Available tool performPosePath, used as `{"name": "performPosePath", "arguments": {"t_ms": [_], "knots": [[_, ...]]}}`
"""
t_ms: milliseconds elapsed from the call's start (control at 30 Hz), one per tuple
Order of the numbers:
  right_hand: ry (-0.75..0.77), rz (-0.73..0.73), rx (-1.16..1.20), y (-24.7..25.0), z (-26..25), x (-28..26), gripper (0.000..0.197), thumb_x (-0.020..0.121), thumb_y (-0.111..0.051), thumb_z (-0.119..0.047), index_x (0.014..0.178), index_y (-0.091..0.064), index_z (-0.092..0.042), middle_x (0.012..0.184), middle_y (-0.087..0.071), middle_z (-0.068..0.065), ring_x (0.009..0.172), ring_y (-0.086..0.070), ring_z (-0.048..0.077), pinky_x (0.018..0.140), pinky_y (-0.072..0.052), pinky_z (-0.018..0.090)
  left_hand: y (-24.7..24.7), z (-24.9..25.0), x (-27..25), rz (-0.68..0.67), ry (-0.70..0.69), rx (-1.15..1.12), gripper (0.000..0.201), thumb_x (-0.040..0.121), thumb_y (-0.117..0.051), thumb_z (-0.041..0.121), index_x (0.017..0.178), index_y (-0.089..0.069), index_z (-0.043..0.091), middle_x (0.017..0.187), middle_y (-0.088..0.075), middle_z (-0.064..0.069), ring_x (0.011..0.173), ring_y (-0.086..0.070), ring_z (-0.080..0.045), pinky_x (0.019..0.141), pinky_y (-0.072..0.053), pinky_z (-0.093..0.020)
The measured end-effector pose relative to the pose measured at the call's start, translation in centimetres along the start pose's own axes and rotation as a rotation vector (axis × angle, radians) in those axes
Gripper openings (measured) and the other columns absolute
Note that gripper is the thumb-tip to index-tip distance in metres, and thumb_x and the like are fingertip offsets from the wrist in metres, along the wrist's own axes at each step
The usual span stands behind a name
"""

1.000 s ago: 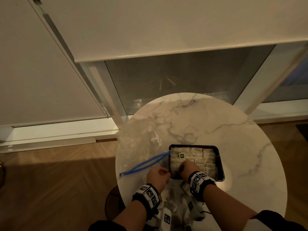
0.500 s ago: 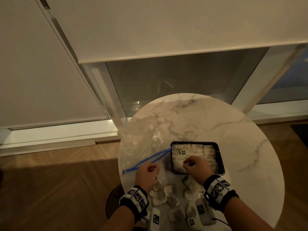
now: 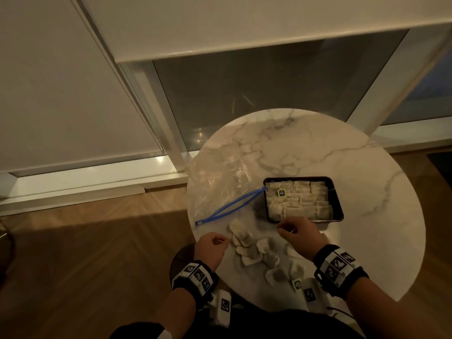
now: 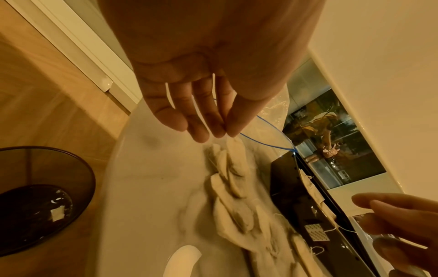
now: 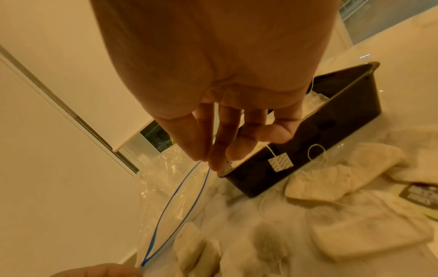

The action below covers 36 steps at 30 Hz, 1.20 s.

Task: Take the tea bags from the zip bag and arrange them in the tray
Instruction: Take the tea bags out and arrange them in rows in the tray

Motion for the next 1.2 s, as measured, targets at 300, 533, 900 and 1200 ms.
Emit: {"name": "performPosePath", "arguments": {"t_ms": [300,533,900,1200], "knots": [[-0.06,-0.004,-0.053,-1.5,0.4,-1.5,0.007,0.089,-0.067,-0.03,0.095,-0.071,-0.028,0.091,-0.069,-0.007,0.078,-0.059,0.0,0.06,-0.038,0.01,-0.4,0.6,1.3,0.007,-0.022,0.144,0.019,0.09,-0.07,0.032,0.106,-0.068,0.022,0.104,-0.069,0.004,0.1,-0.065,-0.017,0.084,-0.051,-0.028],[-0.126,0.018,-0.029,-0.2,2.3,-3.3,0.004,0.09,-0.066,-0.027,0.089,-0.067,-0.031,0.085,-0.067,-0.007,0.075,-0.061,0.002,0.059,-0.039,0.012,-1.5,2.7,3.1,-0.02,-0.009,0.08,0.021,0.098,-0.057,0.028,0.104,-0.069,0.012,0.098,-0.069,-0.008,0.092,-0.065,-0.024,0.085,-0.053,-0.036],[-0.16,0.105,-0.017,1.9,3.2,-4.9,0.003,0.088,-0.068,-0.032,0.091,-0.069,-0.033,0.092,-0.067,-0.004,0.075,-0.06,0.001,0.059,-0.037,0.009,-2.6,5.9,2.2,-0.059,-0.141,-0.028,0.008,0.092,-0.066,0.026,0.094,-0.068,0.018,0.088,-0.068,0.002,0.086,-0.065,-0.019,0.08,-0.055,-0.033],[0.138,0.175,0.144,3.4,-4.1,-5.2,0.022,0.086,-0.071,-0.032,0.108,-0.067,-0.034,0.093,-0.068,-0.015,0.081,-0.064,0.003,0.072,-0.054,0.02,-4.1,13.4,-3.7,-0.369,-0.472,-0.157,0.009,0.087,-0.075,0.025,0.093,-0.073,0.018,0.085,-0.074,0.0,0.077,-0.071,-0.012,0.074,-0.058,-0.025]]}}
Point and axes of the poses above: each hand's wrist, its own x-axis towards the middle knuckle, its own y-axis out of the back of the hand, z = x × y, the point moved 6 cm from there along x, towards the middle knuckle
